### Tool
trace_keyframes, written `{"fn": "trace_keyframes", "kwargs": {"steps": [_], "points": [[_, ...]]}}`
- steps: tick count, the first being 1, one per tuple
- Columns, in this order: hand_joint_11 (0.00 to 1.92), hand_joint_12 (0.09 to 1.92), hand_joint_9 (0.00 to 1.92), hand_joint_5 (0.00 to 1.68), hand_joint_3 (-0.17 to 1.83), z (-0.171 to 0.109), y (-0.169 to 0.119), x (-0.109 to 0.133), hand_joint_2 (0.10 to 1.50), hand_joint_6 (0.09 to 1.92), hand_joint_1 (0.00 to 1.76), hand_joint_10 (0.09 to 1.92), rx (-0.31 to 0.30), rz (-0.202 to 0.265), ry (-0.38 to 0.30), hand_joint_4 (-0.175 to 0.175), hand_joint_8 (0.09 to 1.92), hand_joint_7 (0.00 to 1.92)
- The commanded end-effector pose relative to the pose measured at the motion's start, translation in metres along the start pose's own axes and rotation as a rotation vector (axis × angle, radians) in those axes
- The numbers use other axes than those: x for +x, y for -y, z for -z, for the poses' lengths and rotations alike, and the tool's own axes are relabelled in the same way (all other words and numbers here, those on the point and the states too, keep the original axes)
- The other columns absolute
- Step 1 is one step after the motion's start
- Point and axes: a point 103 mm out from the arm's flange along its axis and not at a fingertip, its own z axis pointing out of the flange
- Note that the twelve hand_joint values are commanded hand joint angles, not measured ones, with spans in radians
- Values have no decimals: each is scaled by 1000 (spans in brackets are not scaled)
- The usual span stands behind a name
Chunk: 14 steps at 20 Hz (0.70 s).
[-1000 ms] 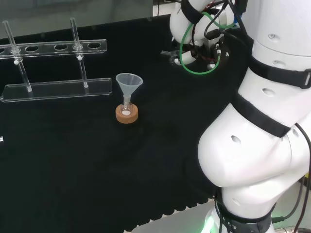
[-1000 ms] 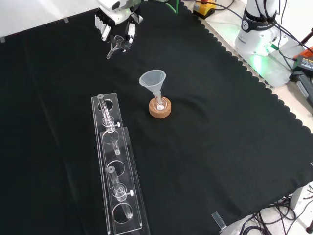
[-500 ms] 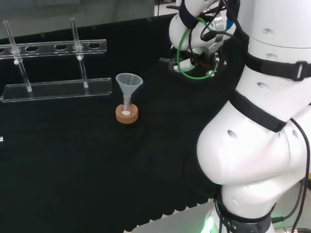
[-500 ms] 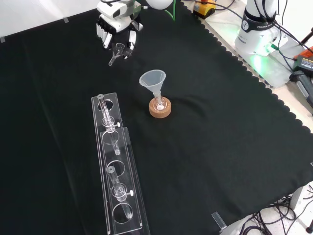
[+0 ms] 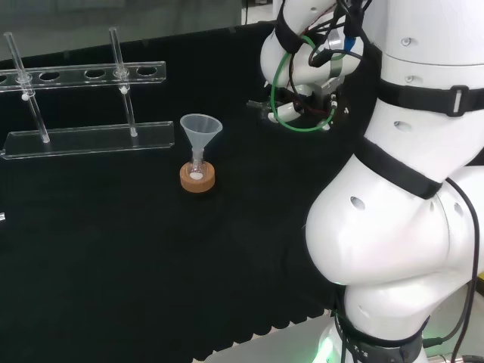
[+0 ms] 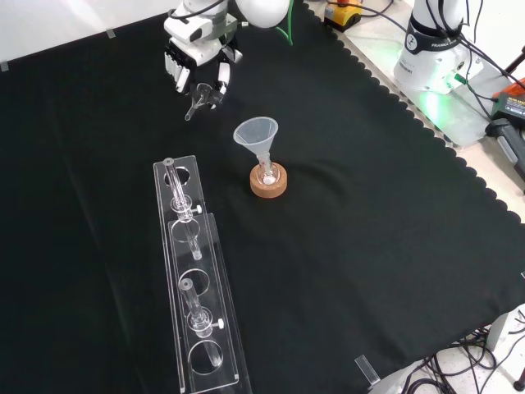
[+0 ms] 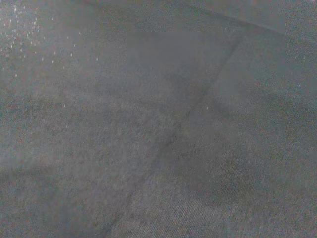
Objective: Put the weighing funnel back on the table.
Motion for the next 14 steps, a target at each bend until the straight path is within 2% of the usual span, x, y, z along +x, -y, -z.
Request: {"fn": "trace_keyframes", "kwargs": {"steps": [1,9,14], "points": [[1546,721,1582,1226,522,-17,-1,4,1020,1829,803,915,54,-32,2,175,1475,1461],[1542,722,1580,1227,524,-41,1,0,1019,1829,802,917,43,-55,-62,175,1476,1459],[1541,724,1578,1227,524,-58,2,-5,1019,1829,802,918,53,-74,-77,175,1476,1459]]}}
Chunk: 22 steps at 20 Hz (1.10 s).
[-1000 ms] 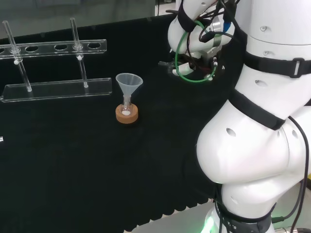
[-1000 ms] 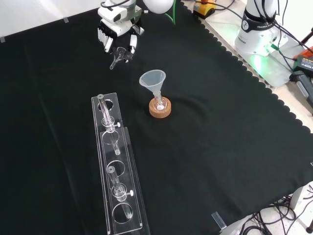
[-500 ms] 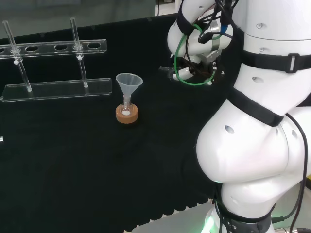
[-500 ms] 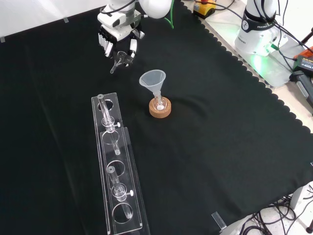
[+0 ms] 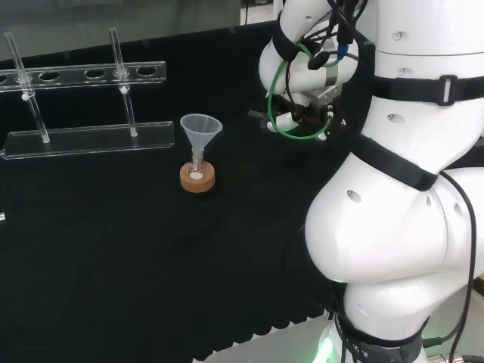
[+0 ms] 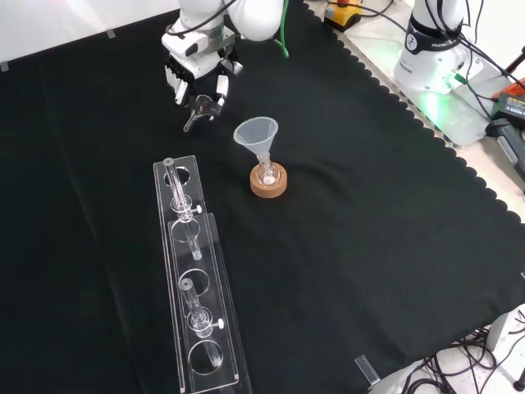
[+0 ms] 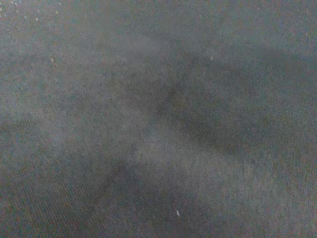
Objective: Put the weighing funnel back on the table.
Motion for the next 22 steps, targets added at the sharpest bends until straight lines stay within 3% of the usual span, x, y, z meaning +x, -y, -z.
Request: {"fn": "trace_keyframes", "kwargs": {"steps": [1,22], "points": [[1541,724,1578,1226,525,-26,-1,-7,1019,1829,802,918,10,-21,-41,175,1476,1459],[1534,731,1570,1225,528,-60,7,5,1018,1829,801,924,91,5,-70,175,1479,1456]]}}
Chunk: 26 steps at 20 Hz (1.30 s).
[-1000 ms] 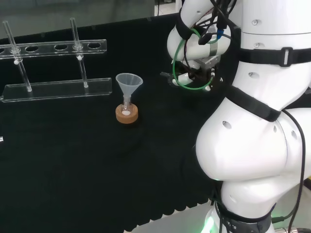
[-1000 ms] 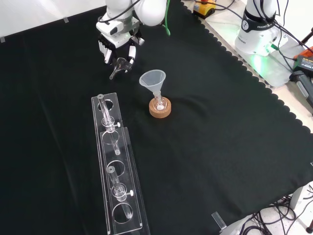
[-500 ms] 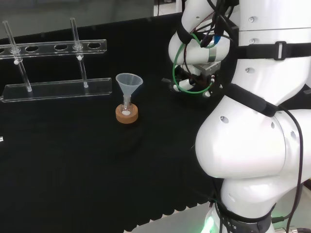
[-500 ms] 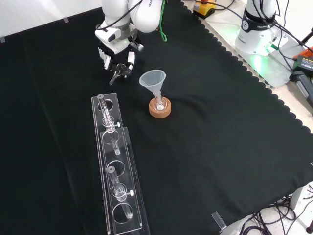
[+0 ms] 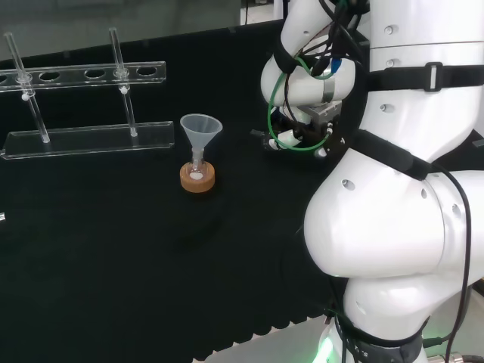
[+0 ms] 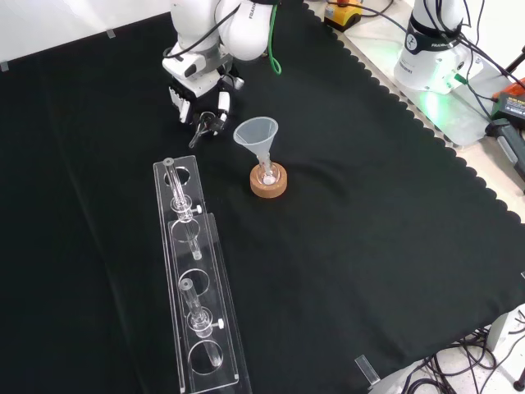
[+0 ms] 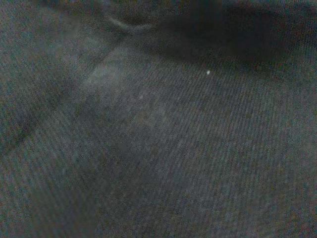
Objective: Put the weighing funnel back on the table.
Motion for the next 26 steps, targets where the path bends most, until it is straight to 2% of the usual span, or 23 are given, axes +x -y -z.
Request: {"fn": "trace_keyframes", "kwargs": {"steps": [1,4,6,7,8,9,10,11,12,13,15,17,21,26], "points": [[1533,731,1569,1224,528,-7,2,3,1018,1828,800,924,32,0,1,175,1479,1456],[1505,752,1557,1221,534,-7,1,3,1004,1784,782,917,55,7,-21,175,1459,1450],[1443,801,1551,1216,546,-6,1,2,952,1640,713,874,81,25,-44,175,1410,1441],[1395,836,1529,1203,552,-5,0,2,921,1556,672,852,90,28,-46,157,1376,1428],[1352,869,1502,1183,559,-4,0,1,897,1489,641,833,95,29,-48,84,1346,1416],[1303,899,1452,1152,556,-3,0,1,868,1418,611,808,101,28,-49,-21,1301,1395],[1248,931,1393,1107,550,-2,0,1,839,1351,583,783,111,29,-49,-94,1247,1359],[1198,963,1342,1063,543,0,0,0,818,1303,561,763,119,28,-49,-135,1201,1323],[1139,999,1279,1005,537,2,1,0,801,1256,540,742,128,38,-57,-156,1150,1272],[1060,1047,1192,889,532,5,2,-1,786,1189,517,721,135,43,-57,-167,1091,1189],[822,1184,946,680,515,22,6,-1,747,1005,450,710,143,54,-52,-163,990,965],[612,1292,739,567,487,39,11,-1,716,822,389,732,144,58,-50,-161,928,772],[366,1401,484,480,433,73,22,-1,694,577,318,792,142,67,-64,-162,871,524],[254,1446,361,454,381,113,34,4,692,403,280,827,97,97,-54,-164,850,410]]}}
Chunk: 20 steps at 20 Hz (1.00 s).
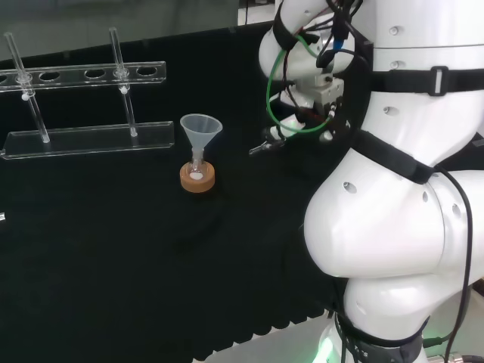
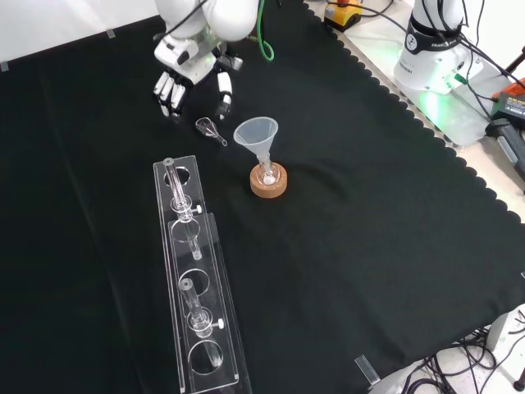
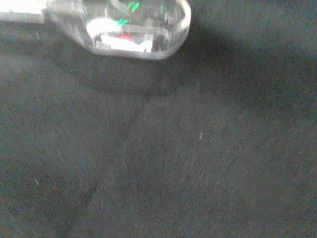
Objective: Put the weighing funnel back on the table.
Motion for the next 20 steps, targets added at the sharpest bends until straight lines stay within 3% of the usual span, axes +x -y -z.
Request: {"fn": "trace_keyframes", "kwargs": {"steps": [1,12,15,20], "points": [[248,1450,353,455,371,65,35,14,692,386,276,830,-31,51,-2,-164,848,404],[197,1468,311,474,327,124,48,50,695,327,263,836,-87,102,45,-163,829,367],[179,1471,296,479,319,132,49,56,695,318,261,835,-113,115,28,-163,821,350],[159,1481,283,490,308,135,42,64,699,307,261,837,-108,97,23,-163,816,337]]}}
